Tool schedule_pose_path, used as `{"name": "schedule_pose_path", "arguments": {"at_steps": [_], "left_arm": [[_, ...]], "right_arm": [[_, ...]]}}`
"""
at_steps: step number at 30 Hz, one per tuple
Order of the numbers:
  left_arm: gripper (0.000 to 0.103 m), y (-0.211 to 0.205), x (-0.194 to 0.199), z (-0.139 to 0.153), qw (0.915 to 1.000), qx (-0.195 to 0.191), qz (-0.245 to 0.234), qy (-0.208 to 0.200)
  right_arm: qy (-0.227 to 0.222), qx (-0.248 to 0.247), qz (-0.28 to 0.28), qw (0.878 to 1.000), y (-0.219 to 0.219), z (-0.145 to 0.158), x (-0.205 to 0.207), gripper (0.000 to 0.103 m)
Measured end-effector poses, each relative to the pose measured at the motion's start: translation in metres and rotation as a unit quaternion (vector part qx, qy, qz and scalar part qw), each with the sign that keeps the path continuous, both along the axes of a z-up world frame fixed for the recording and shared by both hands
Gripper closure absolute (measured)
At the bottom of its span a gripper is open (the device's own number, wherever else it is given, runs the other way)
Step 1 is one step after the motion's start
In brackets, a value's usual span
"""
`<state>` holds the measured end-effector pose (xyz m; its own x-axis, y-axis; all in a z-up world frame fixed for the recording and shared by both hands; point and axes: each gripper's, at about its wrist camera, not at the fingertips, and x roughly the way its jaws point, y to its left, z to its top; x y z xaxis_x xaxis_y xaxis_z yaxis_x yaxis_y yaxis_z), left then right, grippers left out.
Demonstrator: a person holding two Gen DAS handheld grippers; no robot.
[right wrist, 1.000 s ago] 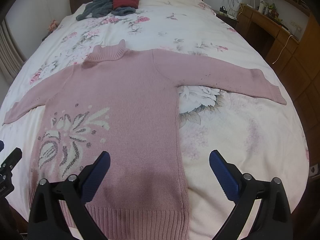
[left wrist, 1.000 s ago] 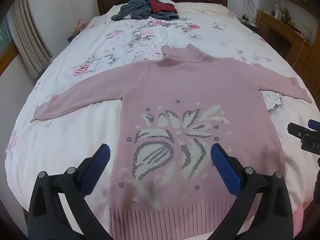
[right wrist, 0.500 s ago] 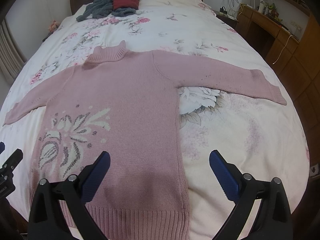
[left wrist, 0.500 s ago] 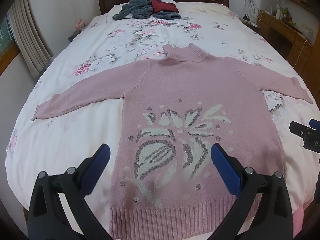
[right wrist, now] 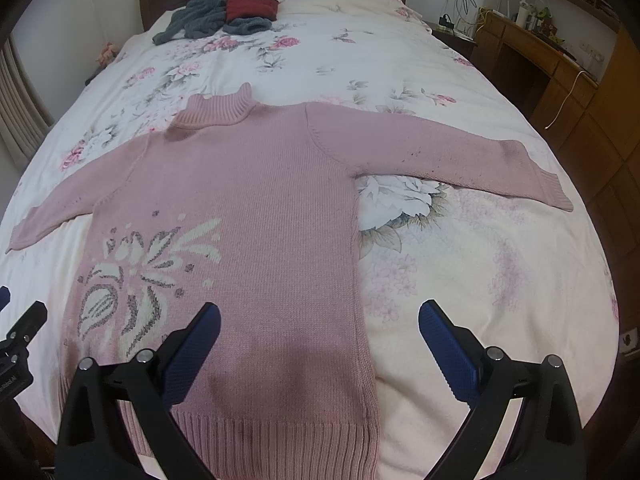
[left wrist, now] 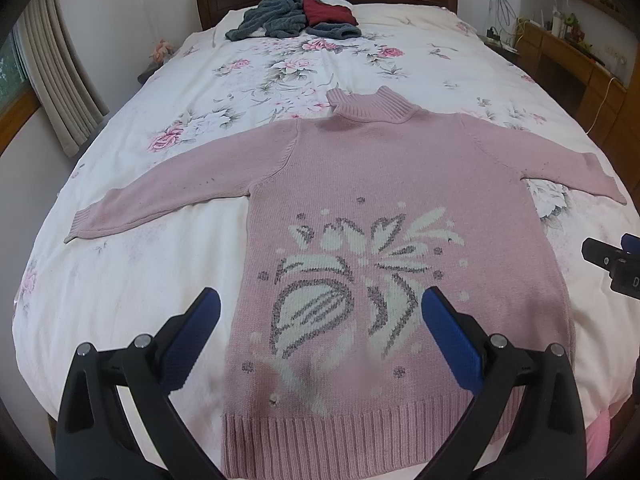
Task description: Fold small clothes
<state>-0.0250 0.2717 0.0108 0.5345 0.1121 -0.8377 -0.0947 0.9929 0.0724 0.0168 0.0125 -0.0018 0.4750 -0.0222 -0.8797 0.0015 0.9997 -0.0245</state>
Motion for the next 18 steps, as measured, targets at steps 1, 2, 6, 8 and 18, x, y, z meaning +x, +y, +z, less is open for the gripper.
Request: {"name": "schedule_pose_path", "arguments": {"at_steps": [1,2,6,8,18], "left_arm": [[0.003,0.000,0.000,0.000,1.0000,0.001,0.000,0.000],[0.003,0.000,0.000,0.000,1.0000,0.002,0.000,0.000],[0.003,0.001,-0.001,0.000,1.0000,0.002,0.000,-0.001],[0.003,0.001,-0.001,0.000,1.0000,0.001,0.000,-0.001],[0.003,-0.011,0.016,-0.021,0.9981,-0.023,-0.010,0.057]], "right_arm": [[0.000,0.000,0.000,1.000,0.000,0.000,0.000,0.004],[0.000,0.000,0.000,1.000,0.000,0.000,0.000,0.004],[-0.001,0.000,0.001,1.000,0.000,0.001,0.001,0.004],[-0.001,0.000,0.000,1.000,0.000,0.001,0.000,0.004],[-0.012,0.040,0.003,0.999,-0.033,-0.002,0.013,0.004]]}}
